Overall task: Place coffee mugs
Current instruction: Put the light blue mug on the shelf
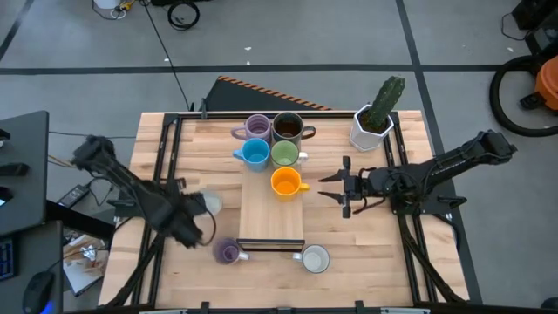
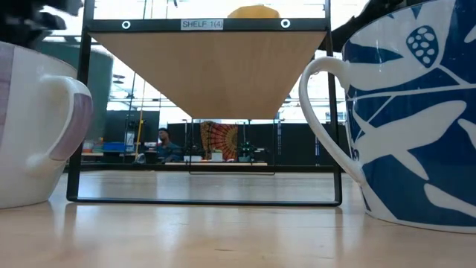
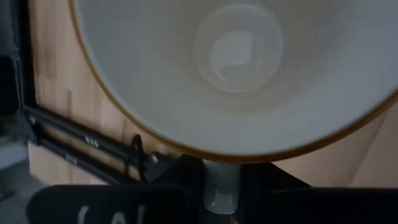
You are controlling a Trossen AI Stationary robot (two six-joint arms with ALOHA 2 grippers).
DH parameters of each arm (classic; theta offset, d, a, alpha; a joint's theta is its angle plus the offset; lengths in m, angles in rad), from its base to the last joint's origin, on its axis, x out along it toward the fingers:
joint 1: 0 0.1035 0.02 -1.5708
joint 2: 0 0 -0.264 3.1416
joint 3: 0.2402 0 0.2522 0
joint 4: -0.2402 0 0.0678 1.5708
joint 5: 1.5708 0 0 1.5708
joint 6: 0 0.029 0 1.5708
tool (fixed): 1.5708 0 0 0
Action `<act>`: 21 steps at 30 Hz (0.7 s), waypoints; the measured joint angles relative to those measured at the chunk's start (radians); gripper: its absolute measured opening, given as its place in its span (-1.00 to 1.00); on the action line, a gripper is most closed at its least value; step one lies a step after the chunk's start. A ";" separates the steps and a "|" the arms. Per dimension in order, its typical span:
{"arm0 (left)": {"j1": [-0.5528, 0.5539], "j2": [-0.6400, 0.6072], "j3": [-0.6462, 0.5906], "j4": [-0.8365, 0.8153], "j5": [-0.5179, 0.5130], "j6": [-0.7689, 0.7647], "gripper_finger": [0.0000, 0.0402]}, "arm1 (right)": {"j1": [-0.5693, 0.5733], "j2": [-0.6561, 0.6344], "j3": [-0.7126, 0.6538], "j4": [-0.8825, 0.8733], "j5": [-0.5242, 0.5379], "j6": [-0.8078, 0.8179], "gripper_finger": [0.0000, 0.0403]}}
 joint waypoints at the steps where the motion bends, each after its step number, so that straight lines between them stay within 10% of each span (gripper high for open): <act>1: 0.019 -0.038 0.000 0.001 -0.015 0.014 -0.72 | -0.010 0.000 0.000 0.001 -0.008 -0.011 -0.20; 21: 0.195 -0.274 0.148 0.004 0.065 0.302 -0.72 | -0.062 0.000 0.000 0.005 -0.102 -0.077 -0.34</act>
